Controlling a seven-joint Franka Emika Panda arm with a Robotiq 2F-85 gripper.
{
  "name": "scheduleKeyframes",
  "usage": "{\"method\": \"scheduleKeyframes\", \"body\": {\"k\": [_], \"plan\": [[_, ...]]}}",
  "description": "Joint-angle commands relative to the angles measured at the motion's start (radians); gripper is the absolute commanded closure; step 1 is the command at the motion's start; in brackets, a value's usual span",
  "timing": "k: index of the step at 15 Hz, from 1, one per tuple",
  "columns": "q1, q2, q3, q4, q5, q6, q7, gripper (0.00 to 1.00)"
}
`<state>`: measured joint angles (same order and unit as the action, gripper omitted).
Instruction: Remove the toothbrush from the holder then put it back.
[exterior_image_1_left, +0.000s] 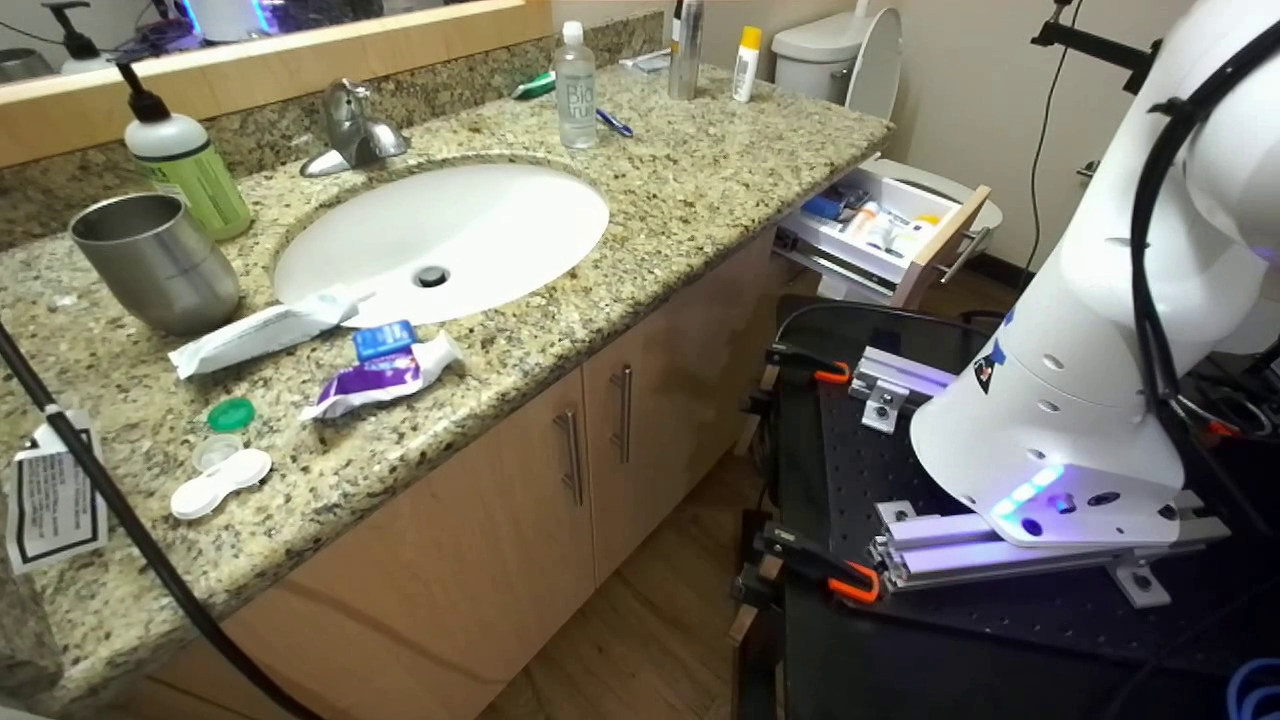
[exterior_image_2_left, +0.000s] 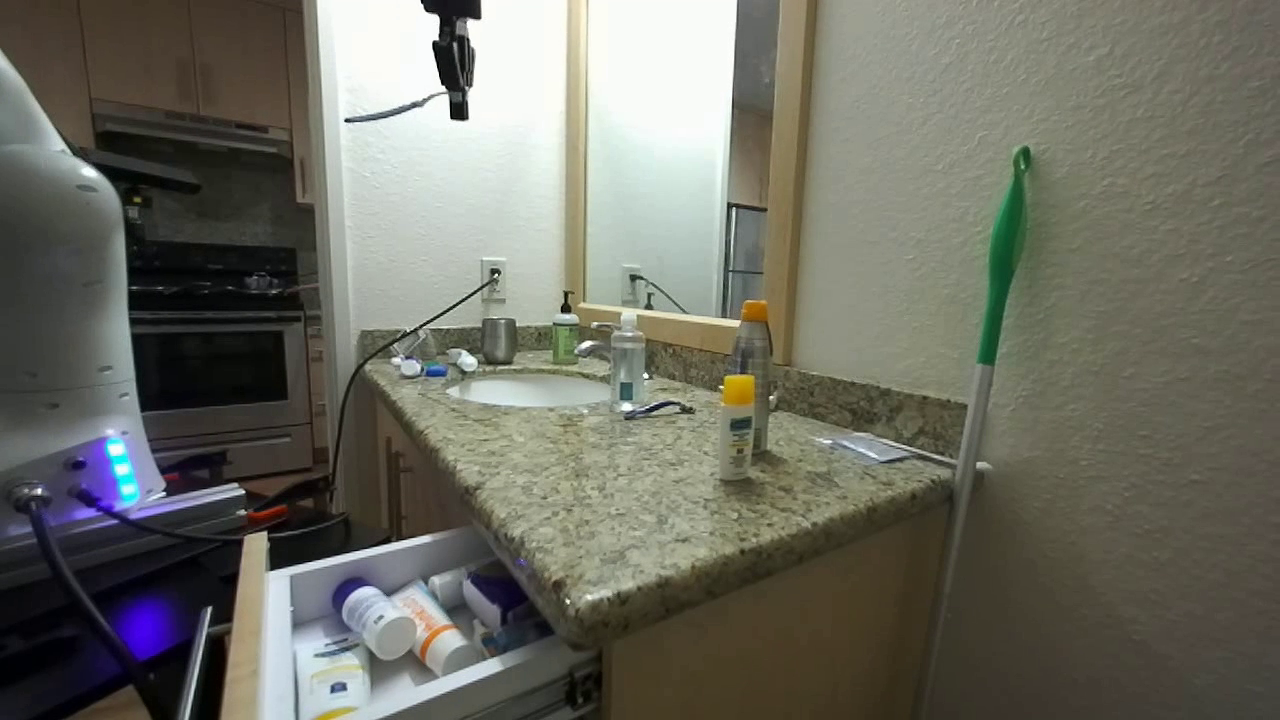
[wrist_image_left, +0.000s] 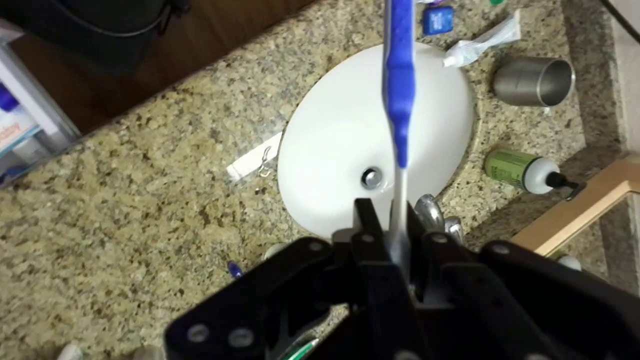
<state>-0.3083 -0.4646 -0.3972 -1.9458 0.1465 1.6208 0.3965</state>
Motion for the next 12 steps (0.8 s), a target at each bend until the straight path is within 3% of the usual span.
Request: {"method": "scheduleKeyframes", "body": {"k": [1,3,4,5,12], "plan": [[-0.044,0.009,0.013,-0.019,0.048,0.013,-0.017,0.87],[-0.043,0.01,0.012,-0.039,0.068,0.029,-0.017,0.87],[-0.042,0.01,0.015,-0.04,0.07,0.029,-0.016,0.97],[-0.065,0.038,0.045,-0.053,0.037,0.111,0.06,0.97],[-0.17,0.249,0.016,-0.22,-0.089,0.603,0.219,0.97]]}}
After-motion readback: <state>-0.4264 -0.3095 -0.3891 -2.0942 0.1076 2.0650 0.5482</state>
